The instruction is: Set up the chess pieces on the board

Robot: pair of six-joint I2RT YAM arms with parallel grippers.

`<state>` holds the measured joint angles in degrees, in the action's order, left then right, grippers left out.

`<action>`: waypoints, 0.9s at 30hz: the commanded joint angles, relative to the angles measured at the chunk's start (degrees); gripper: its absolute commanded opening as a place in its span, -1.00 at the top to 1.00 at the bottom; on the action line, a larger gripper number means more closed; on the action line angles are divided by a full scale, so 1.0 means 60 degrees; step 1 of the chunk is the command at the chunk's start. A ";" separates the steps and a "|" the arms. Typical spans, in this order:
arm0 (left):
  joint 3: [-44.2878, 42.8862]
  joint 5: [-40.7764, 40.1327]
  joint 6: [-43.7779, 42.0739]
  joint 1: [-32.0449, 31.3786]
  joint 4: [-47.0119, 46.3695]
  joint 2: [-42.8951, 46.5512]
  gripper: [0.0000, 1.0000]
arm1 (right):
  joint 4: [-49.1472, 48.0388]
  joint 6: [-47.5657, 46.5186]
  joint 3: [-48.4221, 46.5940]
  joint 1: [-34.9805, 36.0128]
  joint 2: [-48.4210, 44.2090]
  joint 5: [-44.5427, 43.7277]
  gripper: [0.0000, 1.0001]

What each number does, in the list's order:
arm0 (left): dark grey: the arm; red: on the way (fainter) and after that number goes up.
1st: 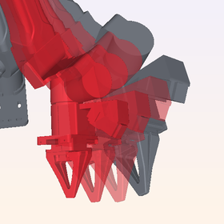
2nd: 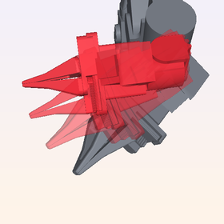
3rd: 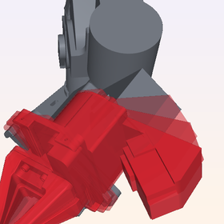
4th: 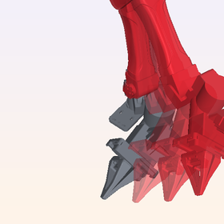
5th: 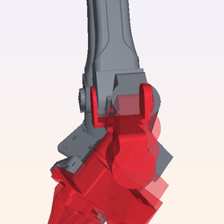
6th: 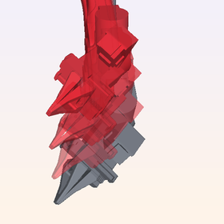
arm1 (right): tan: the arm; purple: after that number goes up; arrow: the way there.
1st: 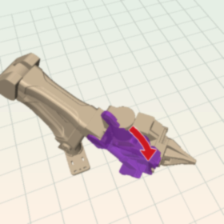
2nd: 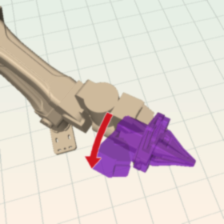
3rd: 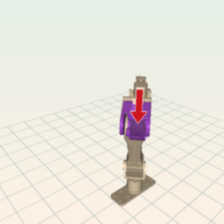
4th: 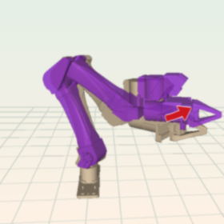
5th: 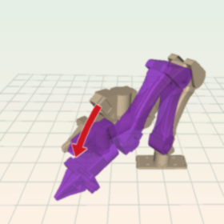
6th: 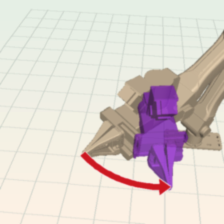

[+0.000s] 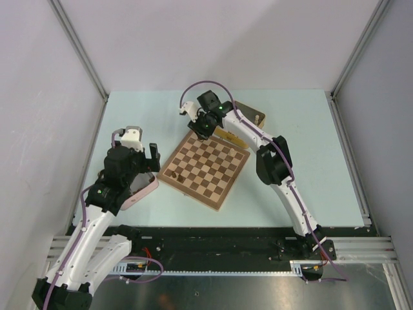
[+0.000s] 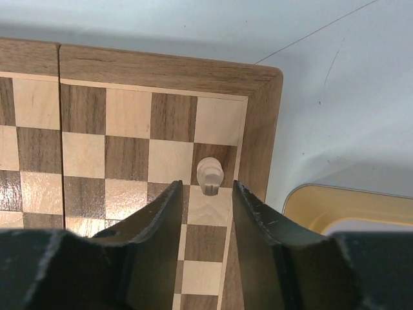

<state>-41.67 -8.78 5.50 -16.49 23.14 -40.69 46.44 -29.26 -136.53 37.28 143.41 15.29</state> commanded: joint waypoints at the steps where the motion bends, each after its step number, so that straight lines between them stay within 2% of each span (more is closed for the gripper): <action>1: 0.0075 0.0115 -0.0286 0.0083 -0.0384 0.0131 -0.99 | -0.0225 0.0027 -0.0434 0.0042 -0.0244 -0.0073 0.13; 7: 0.0046 0.0130 -0.0286 0.0155 -0.0355 0.0116 -0.99 | -0.0137 0.0203 -0.0346 -0.0016 -0.1077 0.0059 -0.06; 10: 0.0060 0.0130 -0.0286 0.0185 -0.0369 0.0203 -0.99 | -0.0049 0.0349 -0.0229 -0.0104 -0.1518 0.0205 -0.23; 17: 0.0119 0.0086 -0.0257 0.0185 -0.0428 0.0482 -1.00 | -0.0019 0.0774 0.1000 -0.0660 -0.3434 0.1081 -0.54; 20: 0.0134 0.0115 -0.0228 0.0200 -0.0472 0.0468 -0.99 | -0.0165 0.0935 0.2214 -0.1158 -0.4168 0.1930 -0.62; 25: 0.0177 0.0261 -0.0155 0.0272 -0.0545 0.0366 -1.00 | -0.1234 0.1404 0.5534 -0.1934 -0.6394 0.3192 -0.67; 27: 0.0177 0.0392 -0.0096 0.0360 -0.0545 0.0278 -0.99 | -0.1657 0.1463 0.6374 -0.2257 -0.7024 0.3603 -0.68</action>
<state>-40.97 -8.34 5.52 -15.46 22.09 -38.61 41.41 -22.98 -107.20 26.30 108.53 29.17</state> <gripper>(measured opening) 0.996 0.834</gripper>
